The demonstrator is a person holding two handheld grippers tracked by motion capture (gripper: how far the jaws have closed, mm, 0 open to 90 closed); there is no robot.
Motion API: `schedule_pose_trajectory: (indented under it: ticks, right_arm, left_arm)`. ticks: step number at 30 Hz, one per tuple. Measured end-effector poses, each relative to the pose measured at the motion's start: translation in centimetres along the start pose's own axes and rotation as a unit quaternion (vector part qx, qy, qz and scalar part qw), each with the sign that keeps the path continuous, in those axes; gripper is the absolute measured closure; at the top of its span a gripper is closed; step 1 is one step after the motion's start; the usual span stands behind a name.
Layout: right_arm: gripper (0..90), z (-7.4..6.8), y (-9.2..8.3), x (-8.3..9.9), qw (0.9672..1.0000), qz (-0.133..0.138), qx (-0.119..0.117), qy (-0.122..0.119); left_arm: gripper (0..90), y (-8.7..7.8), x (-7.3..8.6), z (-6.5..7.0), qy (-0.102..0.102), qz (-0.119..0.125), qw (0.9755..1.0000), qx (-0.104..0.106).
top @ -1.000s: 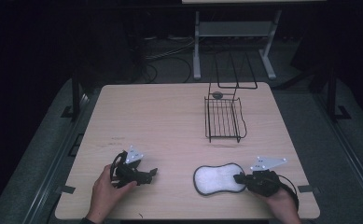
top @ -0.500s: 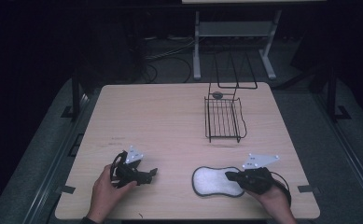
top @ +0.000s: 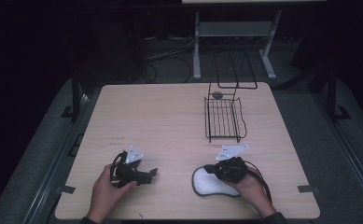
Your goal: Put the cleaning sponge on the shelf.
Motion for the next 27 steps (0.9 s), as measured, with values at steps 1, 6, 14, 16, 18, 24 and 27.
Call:
schedule_pose_trajectory:
  ticks: [1,6,14,16,18,24,27]
  right_arm:
    - [89.9,0.0,0.3,0.0,1.0000,-0.003,-0.002,-0.001]
    - [89.9,-0.3,1.2,0.2,0.9997,-0.022,-0.009,-0.006]
    - [89.9,-0.2,1.5,0.7,0.9991,-0.042,-0.008,-0.007]
    - [89.9,-0.1,1.4,0.7,0.9991,-0.041,-0.008,-0.006]
    - [89.9,0.3,1.2,1.0,0.9990,-0.045,0.000,0.001]
    - [89.9,1.5,0.4,1.8,0.9985,-0.051,0.018,0.011]
    - [89.9,2.1,0.0,2.4,0.9982,-0.050,0.026,0.019]
  left_arm:
    - [12.5,0.0,0.0,0.0,0.000,0.000,1.0000,0.000]
    - [12.5,0.0,0.0,0.0,0.000,0.000,1.0000,0.000]
    - [12.5,0.0,0.0,0.0,0.000,0.000,1.0000,0.000]
    - [12.5,0.0,0.0,0.0,0.000,0.000,1.0000,0.000]
    - [12.5,0.0,0.0,0.0,0.000,0.000,1.0000,0.000]
    - [12.5,0.0,0.0,0.0,0.000,0.000,1.0000,0.000]
    - [12.5,0.0,0.0,0.0,0.000,0.000,1.0000,0.000]
Point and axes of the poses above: each handheld gripper's, and its own axes: y roughly forward along the jaws, x roughly out of its underside, z roughly to its right, the point moved 6 cm from there along y, roughly forward along the jaws, and after that the axes turned 14 degrees about -y, right-handed, at the moved point
